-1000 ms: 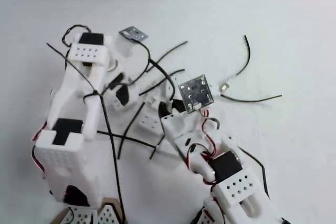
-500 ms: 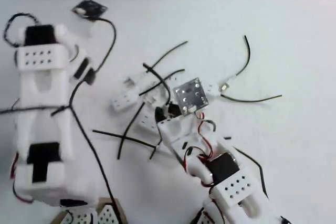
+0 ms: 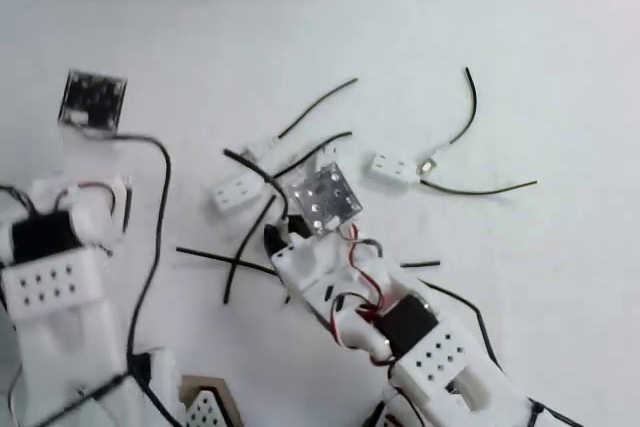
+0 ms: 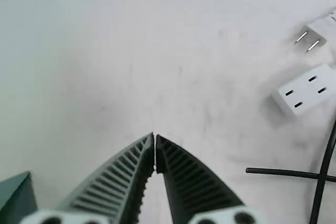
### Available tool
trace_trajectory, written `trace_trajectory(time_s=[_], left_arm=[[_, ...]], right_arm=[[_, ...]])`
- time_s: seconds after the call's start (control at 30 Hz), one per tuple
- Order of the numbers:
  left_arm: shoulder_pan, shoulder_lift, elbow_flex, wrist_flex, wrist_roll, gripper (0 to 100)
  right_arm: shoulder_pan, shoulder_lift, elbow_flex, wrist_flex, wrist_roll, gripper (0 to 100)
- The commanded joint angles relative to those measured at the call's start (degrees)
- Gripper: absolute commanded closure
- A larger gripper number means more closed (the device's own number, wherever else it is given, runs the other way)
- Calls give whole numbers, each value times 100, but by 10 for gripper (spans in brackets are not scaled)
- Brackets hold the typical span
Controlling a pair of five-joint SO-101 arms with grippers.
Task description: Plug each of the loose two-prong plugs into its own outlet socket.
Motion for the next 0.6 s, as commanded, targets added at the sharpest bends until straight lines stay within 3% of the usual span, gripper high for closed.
trace_trajectory(time_s=[0.0, 0.23, 0.43, 0.57], left_arm=[[-251, -1156, 1116, -633, 475, 976], [-646, -2229, 2382, -993, 756, 973], [-708, -2598, 2716, -993, 756, 973], [-708, -2703, 2919, -1125, 730, 973]], right_arm=[[-84, 927, -853, -180, -44, 981], [-497, 2958, -1530, -1604, -44, 981], [-497, 4330, -1591, -3301, 0, 981], [-382, 4963, -1873, -3767, 9, 981]])
